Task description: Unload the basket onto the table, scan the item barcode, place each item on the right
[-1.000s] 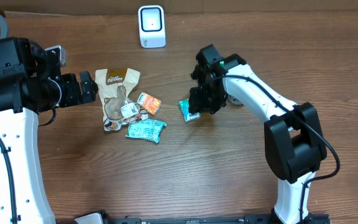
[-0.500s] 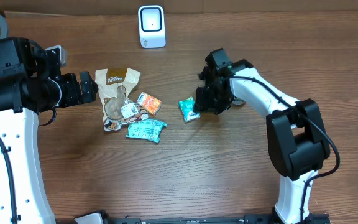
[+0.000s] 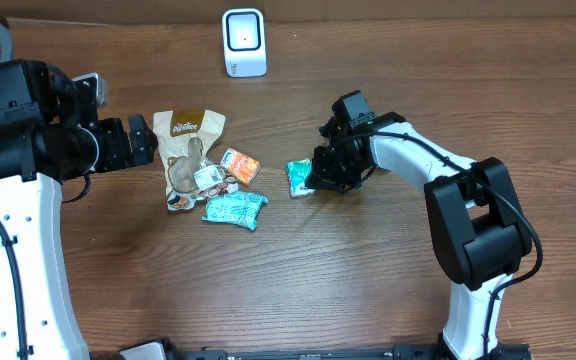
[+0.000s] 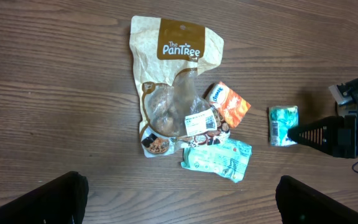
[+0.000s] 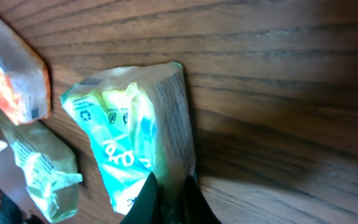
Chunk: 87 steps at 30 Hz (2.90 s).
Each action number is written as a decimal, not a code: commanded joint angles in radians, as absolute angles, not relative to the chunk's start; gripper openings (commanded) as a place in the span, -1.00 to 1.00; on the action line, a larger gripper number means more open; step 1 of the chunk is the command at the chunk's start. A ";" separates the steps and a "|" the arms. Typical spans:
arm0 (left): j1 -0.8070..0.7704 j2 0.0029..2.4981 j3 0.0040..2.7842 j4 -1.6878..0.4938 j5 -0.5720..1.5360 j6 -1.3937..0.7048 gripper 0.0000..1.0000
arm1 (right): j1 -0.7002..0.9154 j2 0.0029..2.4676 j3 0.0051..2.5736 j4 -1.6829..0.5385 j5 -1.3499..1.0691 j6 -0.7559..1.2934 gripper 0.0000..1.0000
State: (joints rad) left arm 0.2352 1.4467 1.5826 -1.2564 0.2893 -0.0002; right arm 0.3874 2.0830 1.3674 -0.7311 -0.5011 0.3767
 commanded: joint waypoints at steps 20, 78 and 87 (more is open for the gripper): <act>0.229 1.446 1.587 -1.256 0.304 -0.007 0.99 | 0.232 1.879 1.369 -0.559 -1.445 0.317 -0.92; 0.229 1.446 1.586 -1.256 0.304 -0.007 0.99 | 0.600 2.378 2.104 -0.072 0.560 -0.579 -0.92; 0.229 1.446 1.587 -1.256 0.304 -0.007 0.99 | 0.600 2.503 2.101 0.068 0.477 -0.870 -0.92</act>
State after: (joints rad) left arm 0.2352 1.4487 1.5826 -1.2564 0.2893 -0.0002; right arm 0.6025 2.4653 2.0987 0.0467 0.5175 -0.7158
